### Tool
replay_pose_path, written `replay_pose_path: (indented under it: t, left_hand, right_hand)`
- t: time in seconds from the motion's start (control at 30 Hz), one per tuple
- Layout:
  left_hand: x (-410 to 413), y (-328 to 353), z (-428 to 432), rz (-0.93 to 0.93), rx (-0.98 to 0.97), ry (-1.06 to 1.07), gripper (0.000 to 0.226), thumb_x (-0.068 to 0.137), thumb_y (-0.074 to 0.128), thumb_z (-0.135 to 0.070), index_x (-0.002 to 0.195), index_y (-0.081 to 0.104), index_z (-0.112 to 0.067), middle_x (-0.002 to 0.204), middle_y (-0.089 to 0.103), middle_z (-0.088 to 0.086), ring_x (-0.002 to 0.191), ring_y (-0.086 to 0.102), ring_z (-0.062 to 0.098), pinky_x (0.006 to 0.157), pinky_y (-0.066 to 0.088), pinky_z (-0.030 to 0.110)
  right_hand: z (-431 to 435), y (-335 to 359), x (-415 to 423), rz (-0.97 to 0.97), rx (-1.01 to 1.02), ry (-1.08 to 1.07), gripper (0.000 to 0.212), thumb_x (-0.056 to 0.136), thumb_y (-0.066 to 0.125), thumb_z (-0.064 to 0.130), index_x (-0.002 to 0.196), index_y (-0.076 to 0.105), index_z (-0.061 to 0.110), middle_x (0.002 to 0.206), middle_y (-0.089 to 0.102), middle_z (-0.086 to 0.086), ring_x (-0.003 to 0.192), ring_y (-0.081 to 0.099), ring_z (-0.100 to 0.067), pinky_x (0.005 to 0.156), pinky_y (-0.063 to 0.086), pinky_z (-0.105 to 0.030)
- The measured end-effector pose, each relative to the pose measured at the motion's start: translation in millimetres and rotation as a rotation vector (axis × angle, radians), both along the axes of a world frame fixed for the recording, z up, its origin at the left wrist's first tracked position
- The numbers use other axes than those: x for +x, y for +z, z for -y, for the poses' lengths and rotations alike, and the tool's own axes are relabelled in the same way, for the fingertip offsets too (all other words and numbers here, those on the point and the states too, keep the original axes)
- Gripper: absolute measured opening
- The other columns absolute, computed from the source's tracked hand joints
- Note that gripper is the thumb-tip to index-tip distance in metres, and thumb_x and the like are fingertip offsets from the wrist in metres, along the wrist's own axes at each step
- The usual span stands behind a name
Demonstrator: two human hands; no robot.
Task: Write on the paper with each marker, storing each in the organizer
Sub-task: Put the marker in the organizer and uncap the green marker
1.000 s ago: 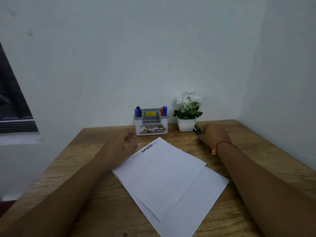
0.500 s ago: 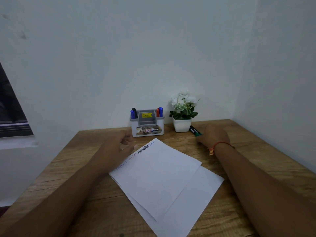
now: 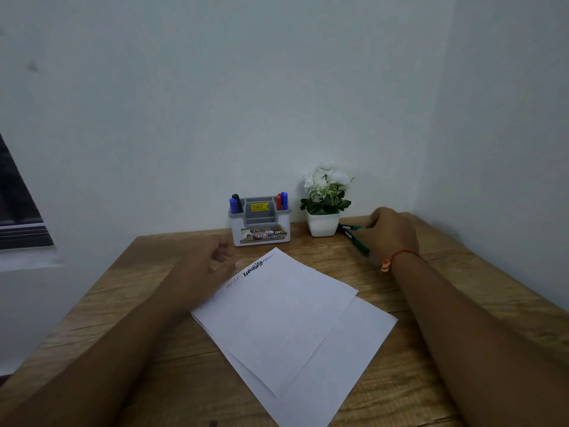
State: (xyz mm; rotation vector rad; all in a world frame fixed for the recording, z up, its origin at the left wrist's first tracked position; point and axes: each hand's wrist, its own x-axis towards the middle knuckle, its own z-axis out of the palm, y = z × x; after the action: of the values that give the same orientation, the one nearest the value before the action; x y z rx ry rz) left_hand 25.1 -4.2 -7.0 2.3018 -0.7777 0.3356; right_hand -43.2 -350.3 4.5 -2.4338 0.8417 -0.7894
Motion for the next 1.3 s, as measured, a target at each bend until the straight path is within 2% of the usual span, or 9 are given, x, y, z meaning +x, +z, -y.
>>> replay_pose_path:
  t: [0.2, 0.33, 0.43, 0.57, 0.67, 0.77, 0.87, 1.07, 1.3]
  left_hand:
    - [0, 0, -1, -0.016, -0.021, -0.002, 0.04, 0.089, 0.068, -0.031, 0.126, 0.056, -0.02, 0.103, 0.062, -0.012, 0.097, 0.059, 0.002, 0.072, 0.043, 0.014]
    - [0, 1, 0, -0.028, -0.022, 0.012, 0.041, 0.09, 0.067, -0.031, 0.128, 0.056, -0.019, 0.108, 0.064, -0.007, 0.1, 0.06, 0.006, 0.08, 0.046, 0.021]
    - [-2, 3, 0, -0.023, -0.046, 0.014, 0.041, 0.09, 0.067, -0.032, 0.128, 0.055, -0.02, 0.108, 0.064, -0.008, 0.101, 0.06, 0.007, 0.082, 0.048, 0.023]
    - [-8, 5, 2, 0.003, -0.101, 0.012, 0.035, 0.09, 0.067, -0.034, 0.122, 0.057, -0.024, 0.1, 0.061, -0.015, 0.097, 0.057, -0.001, 0.08, 0.045, 0.019]
    - [-13, 9, 5, -0.015, -0.172, -0.018, 0.023, 0.09, 0.067, -0.032, 0.111, 0.06, -0.029, 0.095, 0.061, -0.022, 0.094, 0.057, -0.006, 0.075, 0.046, 0.016]
    - [-14, 11, 7, -0.089, -0.258, -0.081, 0.005, 0.09, 0.066, -0.038, 0.094, 0.064, -0.036, 0.088, 0.069, -0.014, 0.091, 0.064, 0.002, 0.079, 0.053, 0.031]
    - [-16, 12, 8, -0.165, -0.335, -0.149, 0.009, 0.089, 0.066, -0.04, 0.095, 0.067, -0.034, 0.086, 0.073, -0.007, 0.084, 0.07, 0.011, 0.081, 0.057, 0.043]
    - [-22, 12, 12, -0.22, -0.4, -0.248, 0.026, 0.083, 0.065, -0.04, 0.097, 0.071, -0.018, 0.083, 0.074, 0.003, 0.075, 0.07, 0.013, 0.073, 0.058, 0.032]
    - [-23, 14, 12, -0.291, -0.491, -0.271, 0.014, 0.086, 0.069, -0.02, 0.093, 0.072, -0.008, 0.079, 0.074, 0.009, 0.072, 0.068, 0.017, 0.072, 0.059, 0.032]
  right_hand:
    - [-15, 14, -6, 0.466, 0.078, 0.171, 0.019, 0.081, 0.073, 0.017, 0.1, 0.075, 0.016, 0.087, 0.07, 0.003, 0.083, 0.064, -0.012, 0.073, 0.051, -0.024]
    - [-26, 18, -5, 0.63, 0.133, 0.297, 0.019, 0.086, 0.072, 0.02, 0.105, 0.072, 0.017, 0.094, 0.07, 0.007, 0.088, 0.065, -0.005, 0.077, 0.055, -0.022]
    - [-42, 24, -5, 0.702, 0.187, 0.408, 0.013, 0.095, 0.065, 0.023, 0.107, 0.062, 0.021, 0.096, 0.07, 0.007, 0.085, 0.065, 0.005, 0.07, 0.053, -0.015]
    - [-72, 27, -7, 0.663, 0.199, 0.638, 0.015, 0.103, 0.055, 0.025, 0.117, 0.058, 0.028, 0.094, 0.07, 0.0, 0.082, 0.071, -0.011, 0.074, 0.058, -0.027]
    - [-95, 21, -7, 0.553, 0.172, 0.744, 0.019, 0.1, 0.06, 0.024, 0.117, 0.065, 0.032, 0.091, 0.069, -0.002, 0.078, 0.065, -0.011, 0.071, 0.056, -0.028]
    - [-110, 12, -4, 0.371, 0.043, 0.82, 0.019, 0.097, 0.065, 0.032, 0.109, 0.076, 0.021, 0.077, 0.067, -0.001, 0.066, 0.055, -0.004, 0.06, 0.046, -0.023]
    - [-124, 6, -3, 0.212, -0.19, 0.87, 0.021, 0.098, 0.063, 0.034, 0.096, 0.077, 0.018, 0.062, 0.053, 0.009, 0.057, 0.048, -0.005, 0.053, 0.035, -0.016]
    - [-140, -5, 1, 0.184, -0.358, 0.962, 0.025, 0.101, 0.056, 0.032, 0.101, 0.074, 0.014, 0.081, 0.071, 0.0, 0.068, 0.057, -0.013, 0.059, 0.046, -0.033]
    - [-145, -9, 2, 0.231, -0.374, 0.918, 0.022, 0.101, 0.056, 0.035, 0.107, 0.074, 0.026, 0.084, 0.074, 0.005, 0.065, 0.045, 0.002, 0.054, 0.034, -0.022]
